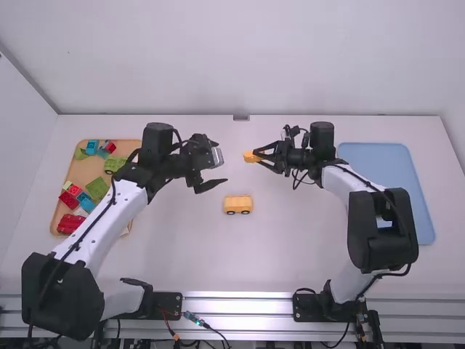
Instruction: Assemble lego blocks to make yellow taxi
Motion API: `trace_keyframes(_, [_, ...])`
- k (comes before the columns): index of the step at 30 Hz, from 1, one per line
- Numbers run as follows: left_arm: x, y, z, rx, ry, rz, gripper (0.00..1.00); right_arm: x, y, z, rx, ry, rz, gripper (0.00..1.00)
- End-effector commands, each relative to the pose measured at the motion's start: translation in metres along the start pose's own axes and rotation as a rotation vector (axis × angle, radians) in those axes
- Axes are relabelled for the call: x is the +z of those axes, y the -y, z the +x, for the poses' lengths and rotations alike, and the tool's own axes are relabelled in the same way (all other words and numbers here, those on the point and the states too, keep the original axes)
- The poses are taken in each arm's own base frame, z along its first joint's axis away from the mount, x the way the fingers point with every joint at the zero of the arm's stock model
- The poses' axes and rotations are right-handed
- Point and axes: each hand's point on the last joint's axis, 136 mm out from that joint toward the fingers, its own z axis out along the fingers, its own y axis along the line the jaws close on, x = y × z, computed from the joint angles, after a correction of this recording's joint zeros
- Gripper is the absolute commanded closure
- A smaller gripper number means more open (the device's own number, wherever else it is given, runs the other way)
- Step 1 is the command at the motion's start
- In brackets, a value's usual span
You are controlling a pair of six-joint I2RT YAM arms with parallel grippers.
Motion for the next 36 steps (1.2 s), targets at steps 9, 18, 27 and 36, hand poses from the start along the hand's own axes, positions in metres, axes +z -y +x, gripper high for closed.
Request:
trace_keyframes(9, [0.023, 0.016, 0.016, 0.170, 0.138, -0.180, 0.01, 0.006, -0.024, 0.015, 0.104, -0.071, -0.047, 1.00])
trace_keyframes(18, [0.026, 0.024, 0.015, 0.262, 0.153, -0.216, 0.01, 0.011, -0.008, 0.023, 0.138, -0.079, 0.004, 1.00])
trace_keyframes(27, [0.042, 0.023, 0.001, 0.478, 0.104, -0.309, 0.01, 0.011, 0.003, 0.027, 0.189, -0.080, 0.038, 1.00])
trace_keyframes(36, [0.056, 0.029, 0.013, 0.565, 0.047, -0.293, 0.02, 0.010, -0.003, 0.032, 0.211, -0.116, 0.015, 1.00])
